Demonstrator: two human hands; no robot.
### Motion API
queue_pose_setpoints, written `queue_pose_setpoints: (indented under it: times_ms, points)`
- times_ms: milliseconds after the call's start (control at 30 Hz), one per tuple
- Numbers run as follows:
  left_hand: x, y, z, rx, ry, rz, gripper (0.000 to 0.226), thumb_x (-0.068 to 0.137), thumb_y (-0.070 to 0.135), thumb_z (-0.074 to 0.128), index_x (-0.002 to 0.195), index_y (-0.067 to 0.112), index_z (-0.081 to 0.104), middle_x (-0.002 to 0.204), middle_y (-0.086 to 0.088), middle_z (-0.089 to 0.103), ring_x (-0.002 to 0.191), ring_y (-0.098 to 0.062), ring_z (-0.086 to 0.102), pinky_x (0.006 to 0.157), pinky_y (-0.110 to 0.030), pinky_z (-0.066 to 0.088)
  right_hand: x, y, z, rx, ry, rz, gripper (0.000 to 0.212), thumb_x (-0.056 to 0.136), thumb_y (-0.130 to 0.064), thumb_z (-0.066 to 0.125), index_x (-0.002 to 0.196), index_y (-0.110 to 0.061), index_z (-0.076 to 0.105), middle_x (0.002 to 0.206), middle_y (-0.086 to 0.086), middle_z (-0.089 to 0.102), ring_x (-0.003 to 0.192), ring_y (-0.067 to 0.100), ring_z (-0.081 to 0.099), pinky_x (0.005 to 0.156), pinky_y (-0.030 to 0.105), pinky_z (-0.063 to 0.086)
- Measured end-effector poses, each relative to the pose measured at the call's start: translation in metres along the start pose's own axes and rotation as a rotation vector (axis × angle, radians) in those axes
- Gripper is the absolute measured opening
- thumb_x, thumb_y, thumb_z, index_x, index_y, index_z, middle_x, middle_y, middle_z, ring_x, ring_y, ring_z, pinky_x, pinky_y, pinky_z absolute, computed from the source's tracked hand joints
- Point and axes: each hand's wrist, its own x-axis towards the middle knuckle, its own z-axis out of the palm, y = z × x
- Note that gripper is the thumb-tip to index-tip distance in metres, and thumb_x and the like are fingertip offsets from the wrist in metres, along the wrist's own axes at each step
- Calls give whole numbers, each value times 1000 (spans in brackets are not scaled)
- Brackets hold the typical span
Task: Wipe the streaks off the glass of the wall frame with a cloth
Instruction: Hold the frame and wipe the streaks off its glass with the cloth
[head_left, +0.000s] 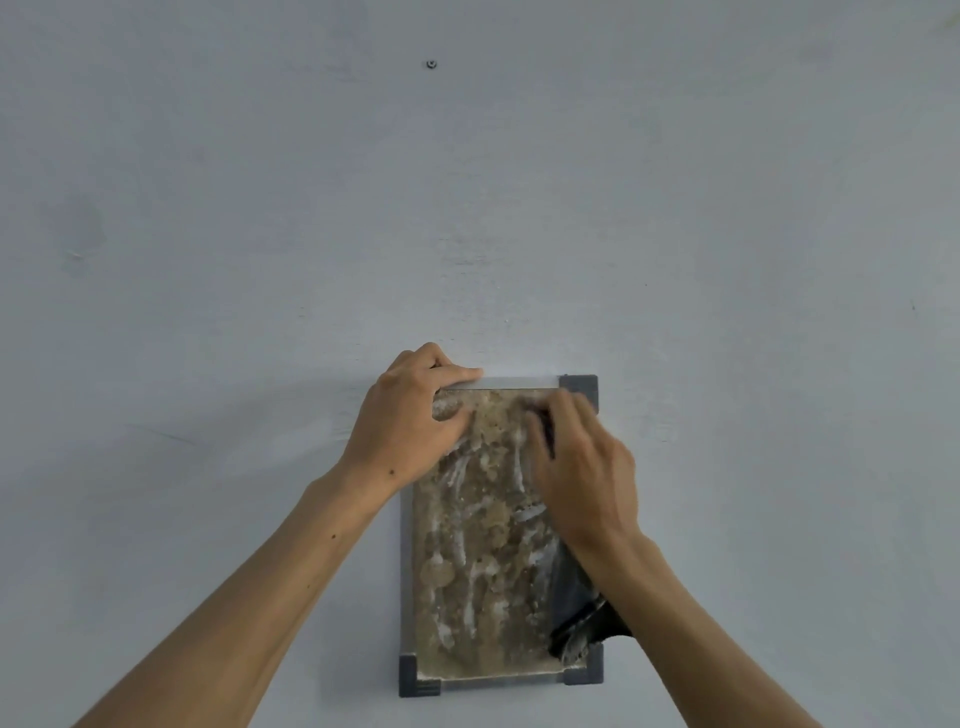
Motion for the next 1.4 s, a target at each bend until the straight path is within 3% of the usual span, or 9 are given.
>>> queue_pose_setpoints:
  times_ms: [100, 233, 400, 533, 700, 900, 1067, 1233, 1400]
  points:
    - [0, 0, 0, 0, 2, -2, 36, 89, 22, 75, 125, 26, 72, 97, 11, 58, 94, -4, 51, 77, -5, 36, 3, 5, -6, -31, -73, -101, 15, 105, -27, 57, 102, -14, 63, 95, -5, 65, 55, 11, 55, 45, 29, 51]
    - [-1, 2, 0, -5, 3, -3, 35, 89, 22, 75, 124, 25, 73, 97, 10, 58, 95, -6, 53, 78, -5, 37, 11, 15, -14, -83, 68, 80, 11, 105, -25, 58, 102, -15, 62, 93, -4, 64, 53, 15, 56, 43, 34, 50]
    - [-1, 2, 1, 5, 12, -1, 34, 89, 21, 74, 124, 25, 73, 96, 11, 57, 95, -3, 51, 77, -4, 37, -4, 8, -9, -58, -140, -176, 16, 106, -26, 53, 106, -13, 62, 96, -4, 63, 54, 10, 52, 44, 29, 52]
    - [-1, 3, 0, -3, 5, -1, 35, 89, 24, 75, 124, 24, 73, 96, 10, 58, 95, -6, 52, 77, -6, 37, 14, 20, -17, -76, 14, 16, 13, 107, -26, 53, 110, -16, 60, 101, -4, 63, 56, 16, 57, 46, 37, 53]
    - [-1, 2, -1, 20, 5, 12, 35, 90, 22, 73, 124, 25, 72, 97, 10, 57, 94, -4, 50, 76, -4, 35, -6, 17, -16, -41, -183, -209, 18, 108, -28, 50, 114, -15, 61, 101, -6, 60, 57, 16, 58, 47, 38, 54]
    - [-2, 4, 0, 9, 10, 5, 36, 88, 23, 75, 124, 24, 73, 98, 9, 58, 95, -5, 50, 77, -5, 35, 19, 29, -26, -88, -73, -161, 19, 108, -29, 49, 114, -16, 62, 101, -5, 60, 58, 17, 57, 46, 37, 53]
    - [-2, 4, 0, 18, 10, -2, 35, 89, 21, 73, 124, 25, 72, 98, 11, 57, 94, -1, 46, 78, -4, 33, 0, 36, -29, -99, -271, -331, 14, 108, -22, 52, 116, -15, 61, 102, -4, 59, 59, 17, 55, 47, 38, 54]
    - [-1, 5, 0, -1, 10, -9, 35, 89, 21, 75, 123, 24, 73, 98, 10, 58, 95, -3, 48, 78, -5, 34, 22, 38, -35, -123, -79, -231, 28, 109, -32, 43, 113, -13, 64, 103, -5, 62, 56, 18, 56, 44, 34, 51]
    - [-2, 5, 0, 9, 18, -5, 34, 90, 21, 73, 123, 25, 73, 97, 11, 57, 94, 0, 47, 77, -3, 34, -1, 43, -35, -170, -304, -364, 13, 103, -9, 60, 114, -15, 58, 101, -5, 57, 57, 16, 52, 43, 36, 51]
